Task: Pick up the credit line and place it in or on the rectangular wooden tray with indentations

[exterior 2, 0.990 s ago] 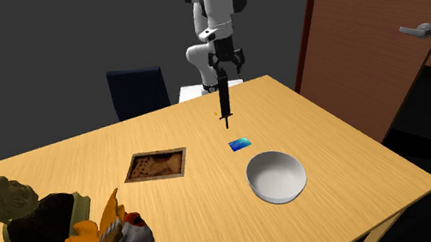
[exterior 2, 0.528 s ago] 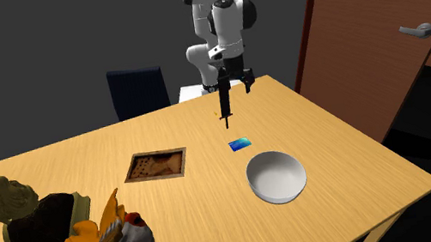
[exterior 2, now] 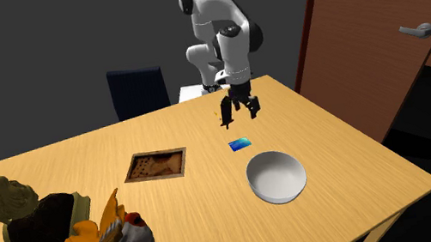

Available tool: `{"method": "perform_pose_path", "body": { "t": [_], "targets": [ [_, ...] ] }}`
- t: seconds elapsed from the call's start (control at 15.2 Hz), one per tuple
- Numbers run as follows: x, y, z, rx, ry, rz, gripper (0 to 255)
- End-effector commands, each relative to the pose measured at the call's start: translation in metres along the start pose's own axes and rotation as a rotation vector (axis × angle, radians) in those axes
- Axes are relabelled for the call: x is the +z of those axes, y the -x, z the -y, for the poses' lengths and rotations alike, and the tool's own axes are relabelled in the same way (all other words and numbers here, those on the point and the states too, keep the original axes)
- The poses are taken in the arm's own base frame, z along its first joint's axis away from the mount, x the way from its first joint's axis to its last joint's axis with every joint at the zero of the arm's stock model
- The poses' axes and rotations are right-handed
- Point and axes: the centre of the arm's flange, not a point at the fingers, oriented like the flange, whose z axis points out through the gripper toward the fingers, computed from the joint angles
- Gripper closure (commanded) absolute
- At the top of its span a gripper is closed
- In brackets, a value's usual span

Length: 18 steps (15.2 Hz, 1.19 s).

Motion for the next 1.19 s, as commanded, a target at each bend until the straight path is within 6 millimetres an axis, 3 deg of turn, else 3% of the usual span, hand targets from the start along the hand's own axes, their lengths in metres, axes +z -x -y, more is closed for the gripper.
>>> {"method": "perform_pose_path", "body": {
  "t": [0.0,0.26,0.73,1.12],
  "targets": [
    [0.014,-0.016,0.019,0.087,-0.001,0.007,0],
    [0.043,-0.049,0.046,0.246,-0.005,0.020,0],
    [0.080,-0.048,0.046,0.246,-0.005,0.020,0],
    [0.083,-0.048,0.046,0.246,-0.005,0.020,0]
  ]
}}
